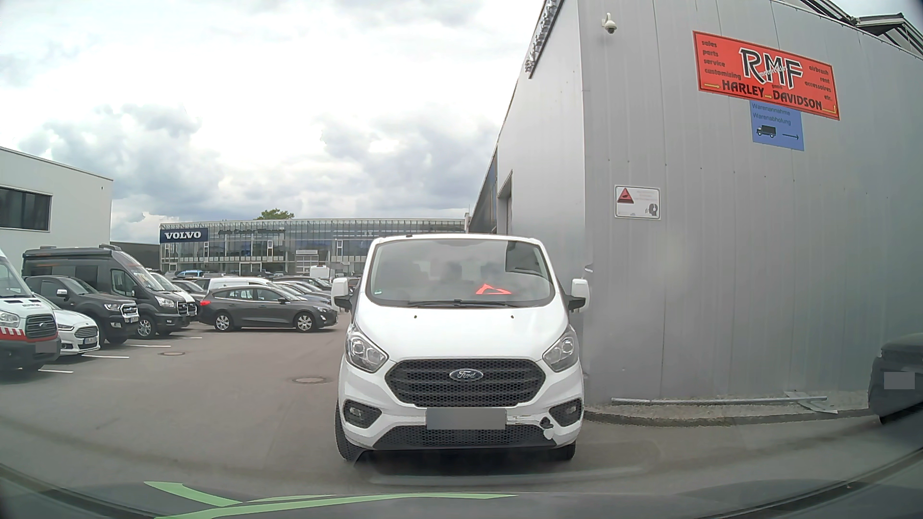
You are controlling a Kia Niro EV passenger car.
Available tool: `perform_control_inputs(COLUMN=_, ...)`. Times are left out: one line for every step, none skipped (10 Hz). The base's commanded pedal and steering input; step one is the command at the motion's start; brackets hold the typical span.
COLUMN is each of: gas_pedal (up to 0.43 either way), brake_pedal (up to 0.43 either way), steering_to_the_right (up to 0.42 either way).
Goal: Follow the waypoints while adhering to traffic rules and regulations
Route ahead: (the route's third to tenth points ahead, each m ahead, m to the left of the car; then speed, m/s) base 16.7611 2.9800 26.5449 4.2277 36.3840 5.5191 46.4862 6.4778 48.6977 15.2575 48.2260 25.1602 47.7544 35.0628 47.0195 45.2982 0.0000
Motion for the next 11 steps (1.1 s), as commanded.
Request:
perform_control_inputs(gas_pedal=0.000, brake_pedal=0.470, steering_to_the_right=-0.462)
perform_control_inputs(gas_pedal=0.000, brake_pedal=0.470, steering_to_the_right=-0.462)
perform_control_inputs(gas_pedal=0.000, brake_pedal=0.470, steering_to_the_right=-0.463)
perform_control_inputs(gas_pedal=0.000, brake_pedal=0.470, steering_to_the_right=-0.462)
perform_control_inputs(gas_pedal=0.000, brake_pedal=0.470, steering_to_the_right=-0.462)
perform_control_inputs(gas_pedal=0.000, brake_pedal=0.470, steering_to_the_right=-0.463)
perform_control_inputs(gas_pedal=0.000, brake_pedal=0.470, steering_to_the_right=-0.462)
perform_control_inputs(gas_pedal=0.000, brake_pedal=0.470, steering_to_the_right=-0.462)
perform_control_inputs(gas_pedal=0.000, brake_pedal=0.470, steering_to_the_right=-0.462)
perform_control_inputs(gas_pedal=0.000, brake_pedal=0.470, steering_to_the_right=-0.462)
perform_control_inputs(gas_pedal=0.000, brake_pedal=0.476, steering_to_the_right=-0.463)
